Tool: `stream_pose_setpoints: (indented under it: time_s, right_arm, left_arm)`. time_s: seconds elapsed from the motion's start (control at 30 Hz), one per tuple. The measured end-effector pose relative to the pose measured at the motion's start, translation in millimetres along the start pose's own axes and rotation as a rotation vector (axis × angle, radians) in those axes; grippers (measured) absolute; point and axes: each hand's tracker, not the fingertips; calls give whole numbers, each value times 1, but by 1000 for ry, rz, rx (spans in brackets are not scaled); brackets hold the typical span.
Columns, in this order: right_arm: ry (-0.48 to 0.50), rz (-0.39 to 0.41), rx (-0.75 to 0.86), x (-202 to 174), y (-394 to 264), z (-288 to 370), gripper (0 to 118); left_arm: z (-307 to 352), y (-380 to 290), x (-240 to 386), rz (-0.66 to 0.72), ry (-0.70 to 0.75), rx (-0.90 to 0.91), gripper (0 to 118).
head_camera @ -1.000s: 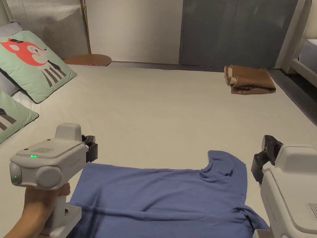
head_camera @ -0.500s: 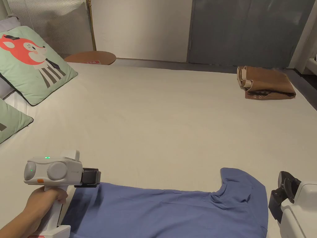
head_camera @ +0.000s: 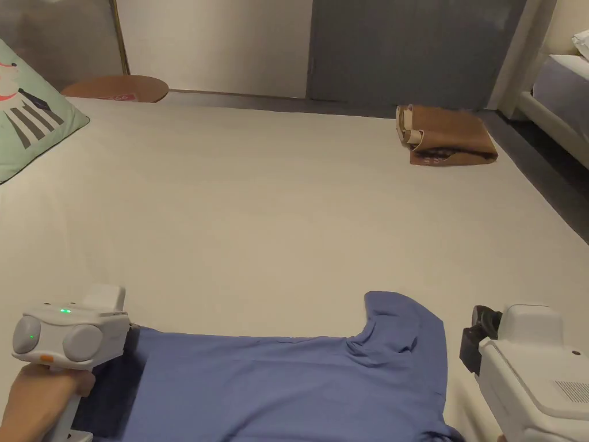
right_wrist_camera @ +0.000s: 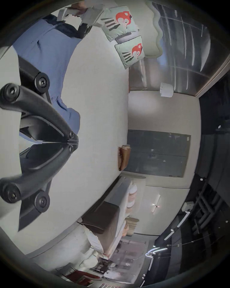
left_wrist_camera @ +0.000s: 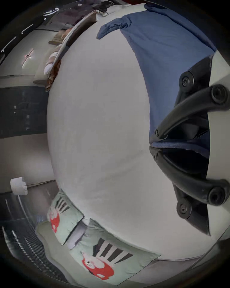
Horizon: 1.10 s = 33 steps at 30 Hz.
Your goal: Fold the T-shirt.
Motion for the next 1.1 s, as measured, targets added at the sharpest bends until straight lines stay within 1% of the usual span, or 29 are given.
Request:
stream_pose_setpoints:
  time_s: [0.03,0.07,0.1,0.13,0.17,0.2,0.23,0.3,0.33,0.37,0.43,0.5,0.53,0.6,0.63,0.67,0.7,0.73,0.83,0.93,1.1]
  right_arm:
    - [3,8,-53,8,4,-19,7]
    - [-2,15,-82,11,5,-35,20]
    - [-19,37,-124,13,5,-53,42]
    - [-20,32,-205,14,6,-73,75]
    - [-4,20,-263,17,3,-92,97]
    - [19,-15,-326,19,-1,-110,110]
    - [32,-42,-372,19,-6,-124,111]
    - [50,-99,-442,18,-15,-143,108]
    - [41,-81,-464,15,-19,-149,105]
    - [43,-77,-487,12,-23,-156,98]
    - [26,-35,-486,-1,-28,-158,77]
    - [56,-5,-503,-8,-33,-160,61]
    - [71,-11,-518,-9,-36,-160,55]
    - [61,-6,-490,-12,-33,-147,43]
    - [63,-8,-487,-12,-30,-143,43]
    - [64,-13,-480,-11,-27,-138,15]
    - [59,-12,-456,-9,-26,-142,3]
    - [42,-3,-432,-8,-23,-136,3]
    - [61,-34,-347,-1,-5,-99,3]
    - [109,-51,-269,8,12,-55,3]
    - [183,-103,-148,24,22,25,3]
  left_arm:
    - [9,0,-2,9,-7,24,1]
    - [19,1,-4,28,-28,38,1]
    - [30,3,-7,47,-60,57,1]
    - [41,3,-9,53,-70,88,1]
    - [48,3,-11,49,-69,94,1]
    - [52,5,-15,50,-74,104,1]
    - [58,6,-19,62,-109,124,1]
    - [68,6,-23,70,-125,121,1]
    - [68,7,-23,66,-132,126,1]
    - [69,7,-24,54,-130,130,1]
    - [71,6,-26,36,-122,135,1]
    - [71,4,-25,41,-122,133,1]
    - [71,3,-27,50,-129,130,1]
    - [69,1,-29,64,-131,127,1]
    - [70,0,-30,70,-131,127,1]
    - [71,-2,-31,73,-130,128,1]
    - [73,-3,-32,76,-128,129,1]
    - [74,-5,-31,78,-127,130,1]
    - [83,-9,-34,87,-119,146,1]
    - [96,-16,-37,105,-110,160,1]
    - [123,-35,-48,127,-90,169,1]
